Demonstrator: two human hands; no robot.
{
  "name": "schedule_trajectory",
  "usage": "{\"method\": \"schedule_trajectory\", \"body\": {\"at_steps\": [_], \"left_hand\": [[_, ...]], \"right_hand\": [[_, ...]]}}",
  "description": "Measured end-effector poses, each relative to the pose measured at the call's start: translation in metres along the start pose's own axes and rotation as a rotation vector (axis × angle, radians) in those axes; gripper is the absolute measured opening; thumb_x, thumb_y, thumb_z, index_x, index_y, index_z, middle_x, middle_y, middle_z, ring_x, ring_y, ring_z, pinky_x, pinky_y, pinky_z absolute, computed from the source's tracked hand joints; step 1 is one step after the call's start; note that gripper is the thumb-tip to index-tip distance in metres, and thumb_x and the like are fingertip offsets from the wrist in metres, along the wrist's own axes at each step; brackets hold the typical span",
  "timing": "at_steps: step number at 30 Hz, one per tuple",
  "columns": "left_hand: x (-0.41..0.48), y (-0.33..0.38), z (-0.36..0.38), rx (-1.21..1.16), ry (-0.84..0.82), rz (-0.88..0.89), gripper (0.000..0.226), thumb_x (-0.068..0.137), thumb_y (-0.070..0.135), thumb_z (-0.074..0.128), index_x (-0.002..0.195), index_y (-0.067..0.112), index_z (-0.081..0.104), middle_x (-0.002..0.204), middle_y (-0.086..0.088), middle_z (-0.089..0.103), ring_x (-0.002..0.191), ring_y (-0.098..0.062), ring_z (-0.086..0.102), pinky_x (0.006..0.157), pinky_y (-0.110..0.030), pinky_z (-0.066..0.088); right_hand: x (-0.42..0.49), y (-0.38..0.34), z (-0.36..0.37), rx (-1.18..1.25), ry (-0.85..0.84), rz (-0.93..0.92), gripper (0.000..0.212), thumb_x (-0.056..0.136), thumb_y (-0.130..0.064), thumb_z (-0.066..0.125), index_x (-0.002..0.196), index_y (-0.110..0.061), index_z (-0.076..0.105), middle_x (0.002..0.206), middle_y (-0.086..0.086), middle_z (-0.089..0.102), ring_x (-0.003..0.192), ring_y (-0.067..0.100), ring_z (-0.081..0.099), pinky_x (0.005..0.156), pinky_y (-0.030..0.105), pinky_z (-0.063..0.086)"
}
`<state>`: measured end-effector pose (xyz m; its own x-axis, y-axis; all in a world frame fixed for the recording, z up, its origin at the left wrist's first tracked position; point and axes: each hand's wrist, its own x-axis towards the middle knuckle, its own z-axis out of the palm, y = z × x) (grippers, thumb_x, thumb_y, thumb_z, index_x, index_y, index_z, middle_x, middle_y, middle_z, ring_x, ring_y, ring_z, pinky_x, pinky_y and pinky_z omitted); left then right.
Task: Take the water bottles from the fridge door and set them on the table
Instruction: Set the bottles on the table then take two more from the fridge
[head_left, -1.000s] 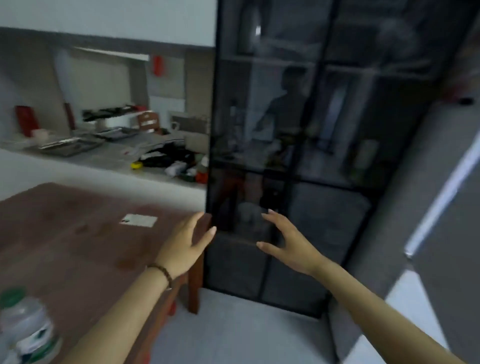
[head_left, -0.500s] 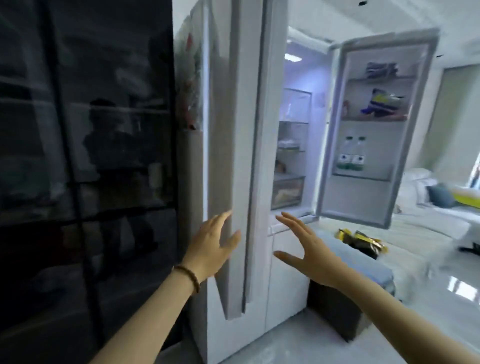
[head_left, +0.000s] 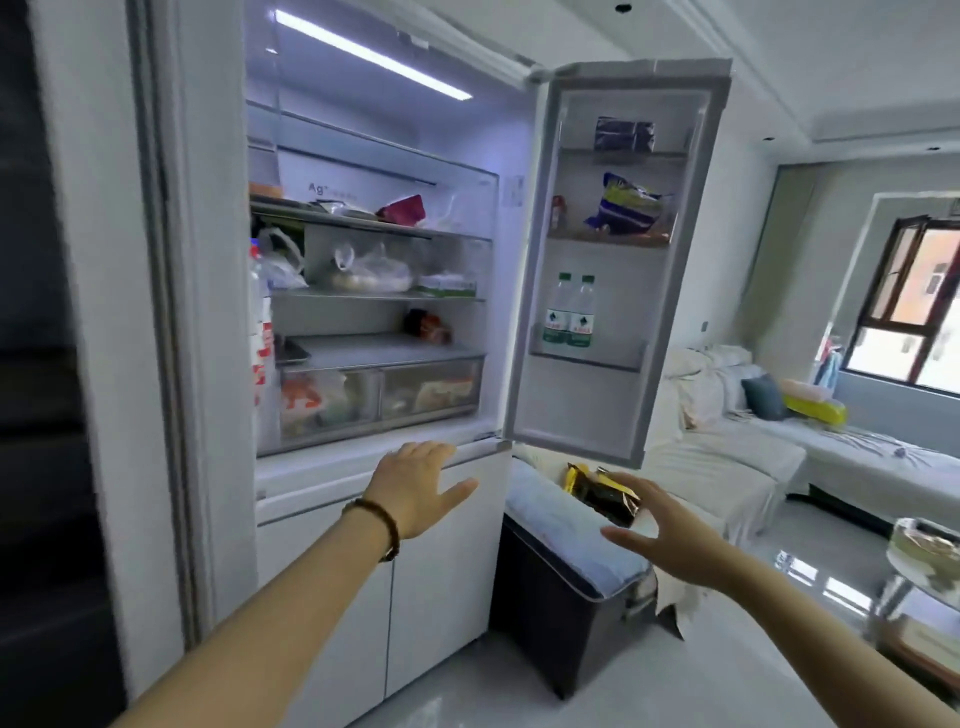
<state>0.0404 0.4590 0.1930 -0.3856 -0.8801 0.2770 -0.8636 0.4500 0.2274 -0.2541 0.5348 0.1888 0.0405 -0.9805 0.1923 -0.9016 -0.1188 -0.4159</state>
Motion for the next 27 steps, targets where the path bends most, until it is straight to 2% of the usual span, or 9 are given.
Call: {"method": "schedule_trajectory", "body": {"at_steps": [4,8,14,18,27], "left_hand": [[0.081,0.011,0.019,-0.045,-0.052,0.008,0.061,0.09,0.06,0.034,0.139,0.024,0.037,0.144,0.001,0.042,0.13,-0.02,0.04,0.102,-0.035,0.036],[0.177,0.018,0.041,-0.107,-0.071,0.053,0.063,0.086,0.065,0.036,0.133,0.023,0.044,0.135,-0.001,0.051,0.118,-0.022,0.05,0.095,-0.036,0.044],[0.306,0.027,0.056,-0.067,-0.104,0.095,0.068,0.087,0.064,0.035,0.138,0.02,0.037,0.142,-0.004,0.044,0.127,-0.023,0.045,0.101,-0.04,0.04],[0.379,0.026,0.071,-0.048,-0.126,0.105,0.067,0.087,0.064,0.034,0.139,0.021,0.035,0.145,-0.002,0.041,0.127,-0.022,0.045,0.101,-0.041,0.041],[0.54,0.019,0.092,-0.026,0.026,0.056,0.07,0.088,0.064,0.033,0.141,0.02,0.033,0.145,-0.003,0.041,0.128,-0.022,0.044,0.101,-0.04,0.041]], "right_hand": [[0.065,0.039,-0.01,-0.067,-0.057,0.065,0.063,0.084,-0.052,0.058,0.139,-0.029,0.038,0.14,-0.006,0.046,0.123,0.013,0.047,0.1,0.026,0.035],[0.135,0.068,-0.018,-0.035,-0.089,0.104,0.058,0.084,-0.052,0.058,0.136,-0.03,0.042,0.137,-0.006,0.049,0.124,0.015,0.049,0.103,0.029,0.038],[0.239,0.102,-0.048,-0.069,-0.039,0.13,0.062,0.087,-0.045,0.058,0.141,-0.024,0.036,0.15,-0.001,0.037,0.135,0.018,0.038,0.108,0.028,0.029],[0.305,0.136,-0.061,-0.047,0.008,0.132,0.062,0.086,-0.044,0.06,0.141,-0.025,0.037,0.151,0.0,0.036,0.136,0.018,0.037,0.108,0.028,0.029],[0.465,0.22,-0.093,-0.025,0.123,-0.011,0.063,0.085,-0.047,0.059,0.14,-0.027,0.036,0.15,-0.003,0.035,0.136,0.015,0.035,0.11,0.03,0.027]]}}
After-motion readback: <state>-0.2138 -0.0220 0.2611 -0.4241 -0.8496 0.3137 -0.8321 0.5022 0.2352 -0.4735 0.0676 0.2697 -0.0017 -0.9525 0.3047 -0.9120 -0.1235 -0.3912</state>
